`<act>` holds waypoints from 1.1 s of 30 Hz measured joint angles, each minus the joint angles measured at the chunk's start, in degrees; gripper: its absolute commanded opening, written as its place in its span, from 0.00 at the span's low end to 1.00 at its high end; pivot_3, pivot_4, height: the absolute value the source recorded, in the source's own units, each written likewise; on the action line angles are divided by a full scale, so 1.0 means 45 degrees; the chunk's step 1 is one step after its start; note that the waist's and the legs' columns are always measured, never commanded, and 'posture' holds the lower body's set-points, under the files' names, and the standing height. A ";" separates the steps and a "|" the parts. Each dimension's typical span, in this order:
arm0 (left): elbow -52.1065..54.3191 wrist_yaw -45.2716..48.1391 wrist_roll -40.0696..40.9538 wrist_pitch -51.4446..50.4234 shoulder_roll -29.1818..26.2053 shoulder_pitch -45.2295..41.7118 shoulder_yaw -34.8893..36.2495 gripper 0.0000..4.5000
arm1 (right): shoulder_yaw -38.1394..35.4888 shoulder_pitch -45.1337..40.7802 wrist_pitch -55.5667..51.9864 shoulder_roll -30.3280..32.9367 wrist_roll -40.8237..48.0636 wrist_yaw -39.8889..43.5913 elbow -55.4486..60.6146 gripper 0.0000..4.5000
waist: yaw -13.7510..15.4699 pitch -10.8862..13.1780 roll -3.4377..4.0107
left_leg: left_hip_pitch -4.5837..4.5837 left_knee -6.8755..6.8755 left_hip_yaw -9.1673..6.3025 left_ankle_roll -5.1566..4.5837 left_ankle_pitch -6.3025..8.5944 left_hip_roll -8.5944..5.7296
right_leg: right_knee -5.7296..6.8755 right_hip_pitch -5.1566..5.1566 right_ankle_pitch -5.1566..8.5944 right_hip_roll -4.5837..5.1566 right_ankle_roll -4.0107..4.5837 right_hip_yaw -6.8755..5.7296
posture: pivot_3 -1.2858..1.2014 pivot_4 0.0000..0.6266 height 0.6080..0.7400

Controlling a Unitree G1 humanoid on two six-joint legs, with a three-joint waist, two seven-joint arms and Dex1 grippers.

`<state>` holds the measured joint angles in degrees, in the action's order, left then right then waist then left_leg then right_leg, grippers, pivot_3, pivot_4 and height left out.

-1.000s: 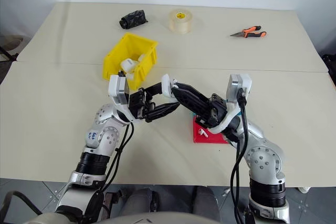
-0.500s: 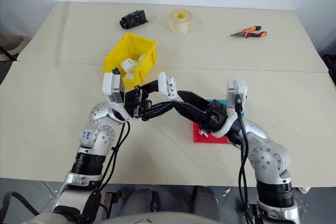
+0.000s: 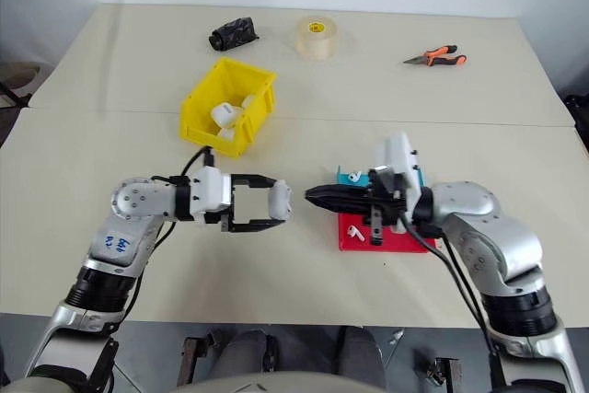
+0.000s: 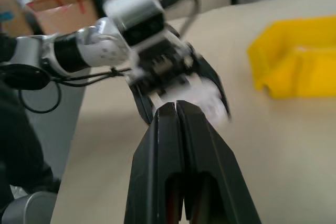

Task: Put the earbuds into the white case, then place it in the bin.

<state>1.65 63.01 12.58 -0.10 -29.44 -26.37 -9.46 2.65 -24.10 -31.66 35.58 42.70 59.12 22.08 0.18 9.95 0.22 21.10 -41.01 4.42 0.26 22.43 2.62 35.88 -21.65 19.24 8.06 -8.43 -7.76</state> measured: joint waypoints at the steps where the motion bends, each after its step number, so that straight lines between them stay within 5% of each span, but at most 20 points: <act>1: 0.0043 -0.0155 -0.0089 -0.0189 0.0043 0.0000 -0.0107 0.66 | 0.0245 -0.0191 -0.0043 -0.0077 -0.0029 -0.0082 0.0052 0.00 | 0.0018 0.0000 0.0000 | 0.0004 0.0000 -0.0006 0.0000 0.0000 0.0000 | 0.0001 0.0000 0.0000 0.0001 0.0000 -0.0004 | 0.52 0.24 1.00; 9: 0.0530 -0.0721 -0.0187 -0.0979 0.0373 -0.0007 -0.0398 0.66 | 0.1638 -0.1116 -0.1005 -0.0185 -0.0946 -0.0676 0.0299 0.00 | 0.0033 0.0000 -0.0001 | 0.0007 -0.0004 -0.0009 0.0000 0.0000 0.0000 | 0.0003 -0.0001 0.0000 0.0002 0.0000 -0.0004 | 0.52 0.24 1.00; 19: 0.1779 -0.0702 0.1771 -0.1670 0.0465 0.1208 0.0777 0.66 | 0.0834 0.0994 0.0954 0.1108 -0.2547 0.0410 -0.1458 0.00 | 0.0042 0.0011 -0.0019 | 0.0005 -0.0004 -0.0005 -0.0001 0.0000 0.0006 | 0.0003 0.0000 0.0000 0.0005 0.0000 0.0000 | 0.52 0.24 1.00; 22: 0.2060 -0.0647 0.2333 -0.1496 0.0344 0.1975 0.1470 0.66 | -0.0130 0.1702 0.1492 0.0764 -0.2104 0.0596 -0.1845 0.13 | 0.0008 0.0011 -0.0018 | -0.0005 0.0002 0.0000 -0.0001 0.0000 0.0007 | 0.0007 0.0001 0.0000 0.0005 0.0000 0.0003 | 0.52 0.24 1.00; 26: 0.1999 -0.1712 0.2763 -0.1519 0.0563 0.3080 0.2785 0.66 | -0.1793 0.2243 0.2545 -0.0162 -0.1482 0.0349 -0.1972 0.42 | -0.0029 0.0012 -0.0020 | -0.0004 -0.0005 -0.0002 0.0000 0.0000 0.0015 | 0.0008 0.0001 0.0000 0.0003 0.0000 0.0004 | 0.52 0.24 1.00; 33: 0.0681 -0.5931 0.2630 -0.2057 0.1596 0.1532 0.4895 0.66 | -0.2703 0.1981 0.3890 -0.1449 -0.1448 -0.1025 -0.1753 0.97 | 0.0235 0.0011 -0.0022 | -0.0001 -0.0014 -0.0013 0.0000 0.0000 -0.0001 | 0.0012 0.0007 -0.0001 0.0011 0.0000 -0.0002 | 0.52 0.24 1.00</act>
<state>4.71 36.32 24.41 -9.35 -22.26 -19.47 12.57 -9.51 -15.19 -14.15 29.05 36.19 54.51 14.19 1.24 10.00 0.12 21.09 -41.07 4.36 0.26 22.43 2.61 35.93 -21.62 19.24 8.11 -8.43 -7.77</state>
